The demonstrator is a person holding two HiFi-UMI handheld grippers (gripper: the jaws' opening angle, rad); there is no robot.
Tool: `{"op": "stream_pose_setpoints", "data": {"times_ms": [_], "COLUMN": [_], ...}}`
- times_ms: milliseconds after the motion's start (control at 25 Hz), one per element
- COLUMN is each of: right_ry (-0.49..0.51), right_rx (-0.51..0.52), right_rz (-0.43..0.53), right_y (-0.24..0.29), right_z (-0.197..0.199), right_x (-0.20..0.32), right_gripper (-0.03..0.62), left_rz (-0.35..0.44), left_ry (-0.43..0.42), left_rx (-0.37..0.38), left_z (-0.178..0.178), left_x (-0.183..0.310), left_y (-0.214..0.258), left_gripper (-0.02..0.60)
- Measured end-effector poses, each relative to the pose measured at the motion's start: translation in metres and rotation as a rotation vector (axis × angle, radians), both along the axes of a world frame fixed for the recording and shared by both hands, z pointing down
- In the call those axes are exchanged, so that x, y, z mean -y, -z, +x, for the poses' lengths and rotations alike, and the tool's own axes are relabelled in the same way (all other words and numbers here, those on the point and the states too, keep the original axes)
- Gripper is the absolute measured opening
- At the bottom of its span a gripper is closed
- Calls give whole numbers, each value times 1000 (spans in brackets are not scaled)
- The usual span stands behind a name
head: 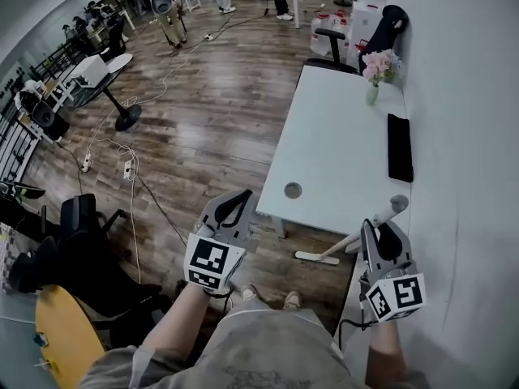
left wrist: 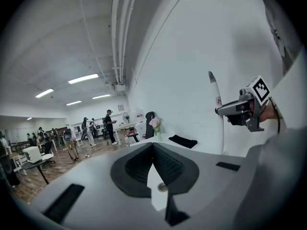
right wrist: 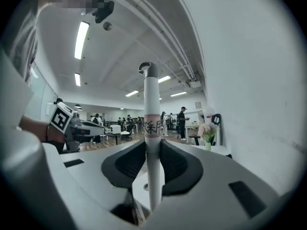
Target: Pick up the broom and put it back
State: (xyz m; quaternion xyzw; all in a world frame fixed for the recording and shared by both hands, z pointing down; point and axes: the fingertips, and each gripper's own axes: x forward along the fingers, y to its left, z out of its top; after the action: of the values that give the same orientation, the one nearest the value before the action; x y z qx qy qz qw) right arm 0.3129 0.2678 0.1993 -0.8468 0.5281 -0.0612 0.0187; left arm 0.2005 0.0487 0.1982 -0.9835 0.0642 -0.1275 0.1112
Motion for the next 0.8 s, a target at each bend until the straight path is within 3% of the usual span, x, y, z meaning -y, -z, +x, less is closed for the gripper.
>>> {"op": "stream_pose_setpoints", "data": {"times_ms": [200,360,600,800], "right_ry": [123,174,268,371], "right_rx": [-74,-93,-72,-62], "right_rz": [87,108,114,84], "right_y": [63,87,93,93], "right_z": [-32,-47,-68,-93], "right_x": [7,19,28,59], "right_gripper": [110,109,107,107], "left_rz": [28,26,5,-19], "left_ry": [10,72,102,175], "left_rx": [-69,-139,-137,-119], "left_z": [-24,-44,-67,-98], "left_x": [-2,13,27,53], "left_y": [38,58,58,50], "left_gripper": [17,17,17,17]}}
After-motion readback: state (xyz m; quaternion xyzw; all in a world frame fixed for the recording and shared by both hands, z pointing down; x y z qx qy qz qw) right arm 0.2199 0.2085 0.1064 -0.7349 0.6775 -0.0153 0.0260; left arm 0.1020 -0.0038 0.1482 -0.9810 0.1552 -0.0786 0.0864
